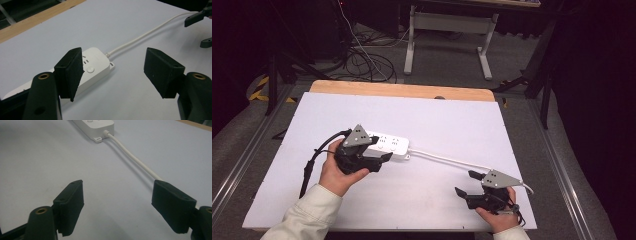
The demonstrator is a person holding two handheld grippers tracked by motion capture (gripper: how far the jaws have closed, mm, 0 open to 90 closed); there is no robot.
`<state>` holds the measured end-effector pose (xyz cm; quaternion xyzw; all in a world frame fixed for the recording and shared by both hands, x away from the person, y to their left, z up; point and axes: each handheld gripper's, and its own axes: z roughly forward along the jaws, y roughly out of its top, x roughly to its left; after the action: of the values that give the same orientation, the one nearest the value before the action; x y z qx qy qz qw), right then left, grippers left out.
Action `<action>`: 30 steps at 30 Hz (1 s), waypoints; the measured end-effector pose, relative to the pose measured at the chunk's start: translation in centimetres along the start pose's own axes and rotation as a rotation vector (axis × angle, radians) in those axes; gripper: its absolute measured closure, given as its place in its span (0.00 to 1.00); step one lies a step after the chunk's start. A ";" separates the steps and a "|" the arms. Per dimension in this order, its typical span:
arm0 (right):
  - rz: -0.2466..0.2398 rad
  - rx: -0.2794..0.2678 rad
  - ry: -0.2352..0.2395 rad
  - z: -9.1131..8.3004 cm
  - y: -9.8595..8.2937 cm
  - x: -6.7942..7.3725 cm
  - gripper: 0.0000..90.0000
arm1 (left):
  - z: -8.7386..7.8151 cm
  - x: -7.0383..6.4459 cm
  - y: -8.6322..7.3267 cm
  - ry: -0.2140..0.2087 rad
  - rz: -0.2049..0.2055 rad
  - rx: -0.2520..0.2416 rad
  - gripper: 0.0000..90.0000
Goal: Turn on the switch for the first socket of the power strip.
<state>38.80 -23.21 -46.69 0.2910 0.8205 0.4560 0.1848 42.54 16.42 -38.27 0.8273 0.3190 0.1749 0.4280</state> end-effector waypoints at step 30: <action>-0.005 -0.001 0.002 0.0 0.0 0.0 0.28 | 6.1 1.9 0.4 0.014 -0.100 0.080 0.81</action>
<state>38.81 -23.24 -46.68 0.2886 0.8212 0.4562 0.1851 47.53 13.84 -41.42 0.8256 0.3698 0.1460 0.4005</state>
